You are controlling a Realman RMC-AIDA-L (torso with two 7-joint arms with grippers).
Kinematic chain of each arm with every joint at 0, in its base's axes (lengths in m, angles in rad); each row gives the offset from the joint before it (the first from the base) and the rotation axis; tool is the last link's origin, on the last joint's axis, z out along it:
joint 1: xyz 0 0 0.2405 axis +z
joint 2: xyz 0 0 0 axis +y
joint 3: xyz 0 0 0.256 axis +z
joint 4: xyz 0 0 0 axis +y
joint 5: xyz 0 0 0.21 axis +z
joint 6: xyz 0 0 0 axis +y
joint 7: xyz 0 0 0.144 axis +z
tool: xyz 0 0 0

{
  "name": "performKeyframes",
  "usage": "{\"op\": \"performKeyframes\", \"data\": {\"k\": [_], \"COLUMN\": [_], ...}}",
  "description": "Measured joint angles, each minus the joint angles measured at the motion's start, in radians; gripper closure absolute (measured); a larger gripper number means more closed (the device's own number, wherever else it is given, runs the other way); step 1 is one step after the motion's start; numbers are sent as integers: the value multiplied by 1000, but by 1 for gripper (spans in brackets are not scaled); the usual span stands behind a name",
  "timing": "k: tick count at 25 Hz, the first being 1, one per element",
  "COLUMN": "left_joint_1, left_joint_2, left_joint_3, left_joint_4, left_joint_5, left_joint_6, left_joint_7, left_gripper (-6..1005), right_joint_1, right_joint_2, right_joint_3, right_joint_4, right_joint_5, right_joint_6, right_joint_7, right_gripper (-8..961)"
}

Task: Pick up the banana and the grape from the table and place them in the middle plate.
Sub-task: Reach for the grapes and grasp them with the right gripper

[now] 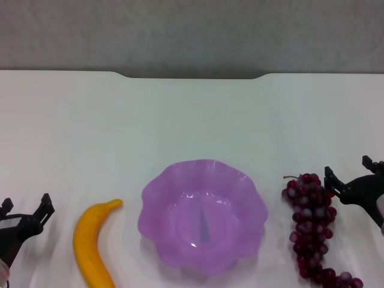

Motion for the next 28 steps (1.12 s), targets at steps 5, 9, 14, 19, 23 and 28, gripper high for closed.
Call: {"op": "performKeyframes", "data": {"k": [5, 9, 14, 19, 23, 28], "left_joint_1": [-1, 1, 5, 10, 22, 29], "left_joint_2": [0, -1, -2, -2, 0, 2], "left_joint_3": [0, 0, 0, 0, -2, -7], "left_joint_4": [-2, -3, -4, -5, 0, 2], "left_joint_5": [2, 1, 1, 1, 1, 0], "left_joint_6": [0, 4, 11, 13, 12, 6], "left_joint_7": [2, -1, 0, 1, 2, 0], "left_gripper": [123, 122, 120, 117, 115, 116], "right_joint_1": [0, -4, -16, -7, -13, -110], "right_joint_2": [0, -3, -3, -3, -12, -45], "right_joint_3": [-1, -52, -85, -79, -50, 100], "right_joint_4": [0, -5, -10, 8, 106, 361], "right_joint_5": [0, 0, 0, 5, 3, 1], "right_joint_6": [-2, -79, -158, -157, -128, 21], "right_joint_7": [0, 6, 26, 27, -1, -200], "right_gripper": [61, 61, 62, 63, 64, 65]}}
